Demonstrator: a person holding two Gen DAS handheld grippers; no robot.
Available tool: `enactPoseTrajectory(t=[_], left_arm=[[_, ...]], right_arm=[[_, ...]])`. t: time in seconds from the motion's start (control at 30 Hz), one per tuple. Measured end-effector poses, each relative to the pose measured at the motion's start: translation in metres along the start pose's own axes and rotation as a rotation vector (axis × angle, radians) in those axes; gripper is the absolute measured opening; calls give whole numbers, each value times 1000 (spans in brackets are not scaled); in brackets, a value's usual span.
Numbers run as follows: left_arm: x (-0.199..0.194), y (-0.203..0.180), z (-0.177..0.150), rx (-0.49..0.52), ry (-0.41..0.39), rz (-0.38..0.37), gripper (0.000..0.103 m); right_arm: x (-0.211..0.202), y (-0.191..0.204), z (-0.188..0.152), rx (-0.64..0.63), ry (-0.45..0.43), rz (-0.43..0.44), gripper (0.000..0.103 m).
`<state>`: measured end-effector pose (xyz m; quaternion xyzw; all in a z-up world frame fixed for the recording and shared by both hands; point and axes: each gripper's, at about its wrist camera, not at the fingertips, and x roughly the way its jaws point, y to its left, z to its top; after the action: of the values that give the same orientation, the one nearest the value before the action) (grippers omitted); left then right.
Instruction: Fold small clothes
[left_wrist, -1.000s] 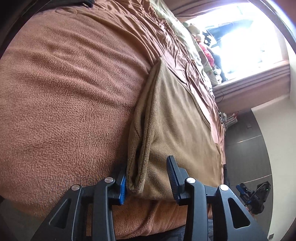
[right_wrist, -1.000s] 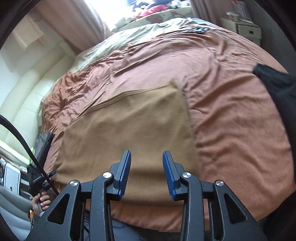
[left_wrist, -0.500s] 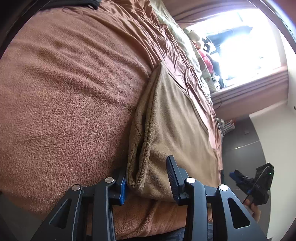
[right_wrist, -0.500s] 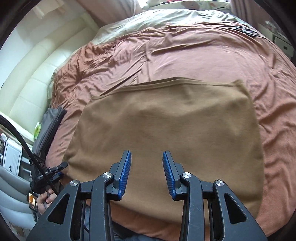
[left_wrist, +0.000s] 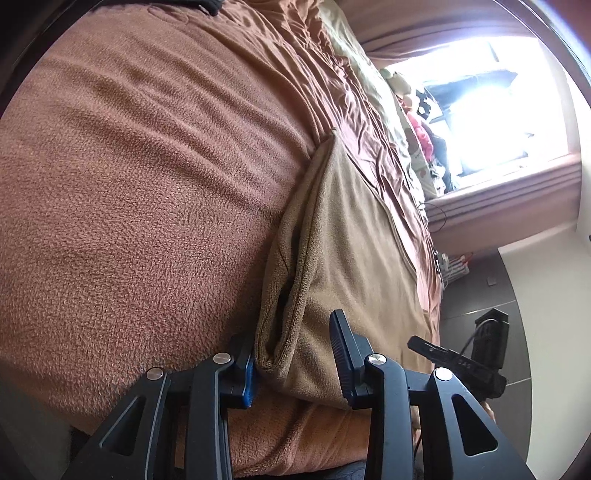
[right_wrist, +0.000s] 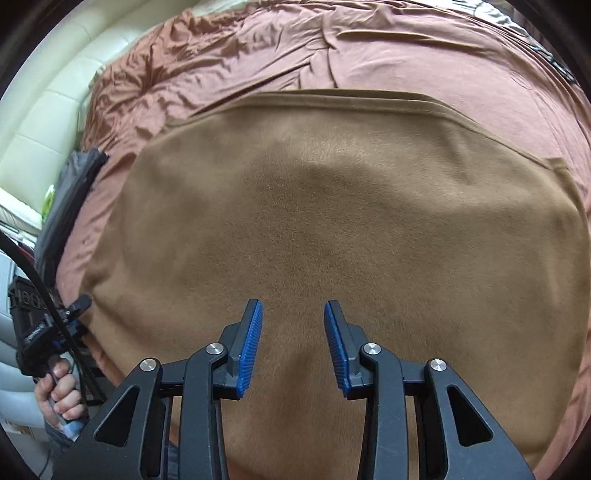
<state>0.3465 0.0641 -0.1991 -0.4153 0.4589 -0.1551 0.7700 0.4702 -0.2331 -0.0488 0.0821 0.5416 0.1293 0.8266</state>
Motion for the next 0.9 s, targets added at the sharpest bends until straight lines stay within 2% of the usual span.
enactPoseTrajectory(t=[0.13,0.37,0.63,0.8,0.9], left_arm=[[-1,0,-2,-7,-10,7,36],[1,-2,-1,-16,-13,19,36],[6,-4,1,-25,-3,22,36],[7,-3,4,-27,-1,22,36],[9,5,8,-48,7,25,26]], right_arm=[[20,3,16,-28,-3,-75,20],[40,2,54,-20,-61,-143,20],[60,-3,90,3,-79,-156,20],[71,-11,110,28,-80,-150,15],[72,-17,118,20,-87,-160,14]])
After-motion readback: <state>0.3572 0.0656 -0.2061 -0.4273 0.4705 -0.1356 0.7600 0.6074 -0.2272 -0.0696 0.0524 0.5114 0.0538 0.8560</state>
